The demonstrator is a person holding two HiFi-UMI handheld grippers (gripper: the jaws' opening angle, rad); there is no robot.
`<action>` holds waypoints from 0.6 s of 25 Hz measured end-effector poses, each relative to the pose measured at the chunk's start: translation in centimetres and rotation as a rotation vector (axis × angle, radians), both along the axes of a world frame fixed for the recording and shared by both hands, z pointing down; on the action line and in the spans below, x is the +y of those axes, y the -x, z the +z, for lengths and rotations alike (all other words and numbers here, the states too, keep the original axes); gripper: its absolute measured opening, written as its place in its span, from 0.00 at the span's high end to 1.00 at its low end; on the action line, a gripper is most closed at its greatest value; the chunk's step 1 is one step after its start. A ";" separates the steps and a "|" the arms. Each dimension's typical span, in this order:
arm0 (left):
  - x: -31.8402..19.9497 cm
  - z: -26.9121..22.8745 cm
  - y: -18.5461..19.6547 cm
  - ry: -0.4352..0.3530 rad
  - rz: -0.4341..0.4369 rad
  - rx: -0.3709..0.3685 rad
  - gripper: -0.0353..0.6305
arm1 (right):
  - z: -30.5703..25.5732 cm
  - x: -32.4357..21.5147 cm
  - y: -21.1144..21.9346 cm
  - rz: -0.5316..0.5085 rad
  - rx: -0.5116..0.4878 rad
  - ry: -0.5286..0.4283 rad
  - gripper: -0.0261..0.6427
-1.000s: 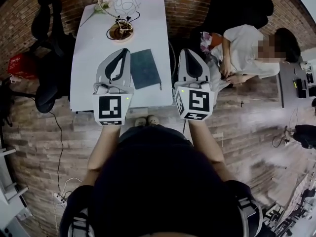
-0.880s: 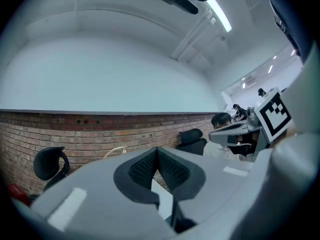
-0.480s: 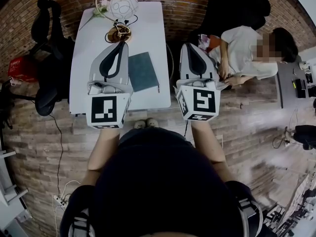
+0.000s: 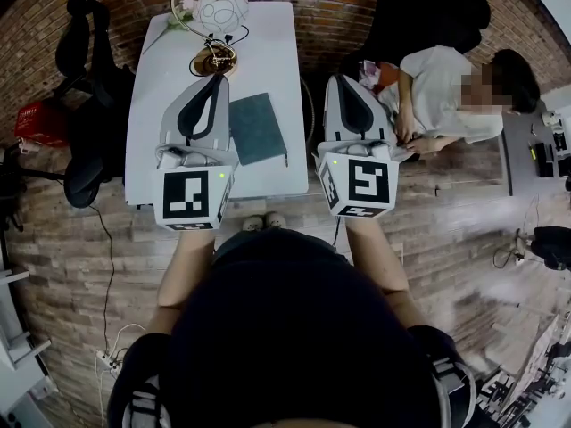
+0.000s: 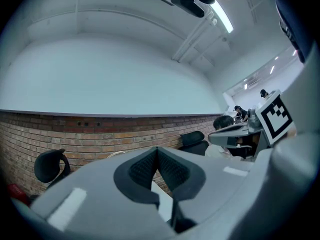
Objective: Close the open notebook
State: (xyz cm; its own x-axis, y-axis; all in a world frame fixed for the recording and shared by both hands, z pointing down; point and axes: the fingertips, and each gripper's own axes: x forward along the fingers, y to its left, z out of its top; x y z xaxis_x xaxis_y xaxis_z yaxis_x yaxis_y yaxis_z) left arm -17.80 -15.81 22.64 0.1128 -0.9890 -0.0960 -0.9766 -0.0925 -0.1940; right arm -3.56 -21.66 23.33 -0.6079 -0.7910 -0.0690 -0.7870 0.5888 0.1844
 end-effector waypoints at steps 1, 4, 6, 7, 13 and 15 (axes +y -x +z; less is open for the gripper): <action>0.0 0.1 0.0 0.002 -0.002 0.002 0.95 | 0.0 0.0 0.0 0.001 0.001 -0.003 0.94; 0.0 0.2 0.2 0.002 -0.004 0.000 0.95 | 0.0 0.0 0.0 -0.002 -0.002 -0.001 0.94; -0.1 0.2 0.2 0.000 -0.002 -0.002 0.95 | 0.1 -0.1 0.1 -0.004 -0.004 0.002 0.94; -0.1 0.1 0.2 0.000 -0.002 -0.002 0.95 | 0.1 -0.1 0.1 -0.006 -0.005 0.004 0.94; -0.1 0.0 0.2 0.001 0.002 -0.003 0.95 | 0.1 -0.2 0.1 -0.006 -0.009 0.012 0.94; -0.1 0.1 0.2 0.000 0.002 -0.002 0.95 | 0.2 -0.2 0.1 -0.006 -0.009 0.014 0.94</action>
State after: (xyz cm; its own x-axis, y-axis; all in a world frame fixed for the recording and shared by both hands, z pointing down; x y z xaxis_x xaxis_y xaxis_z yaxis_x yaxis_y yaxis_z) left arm -17.95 -15.92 22.71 0.1148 -0.9888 -0.0953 -0.9760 -0.0944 -0.1963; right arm -3.70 -21.84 23.53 -0.6125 -0.7880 -0.0628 -0.7847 0.5964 0.1690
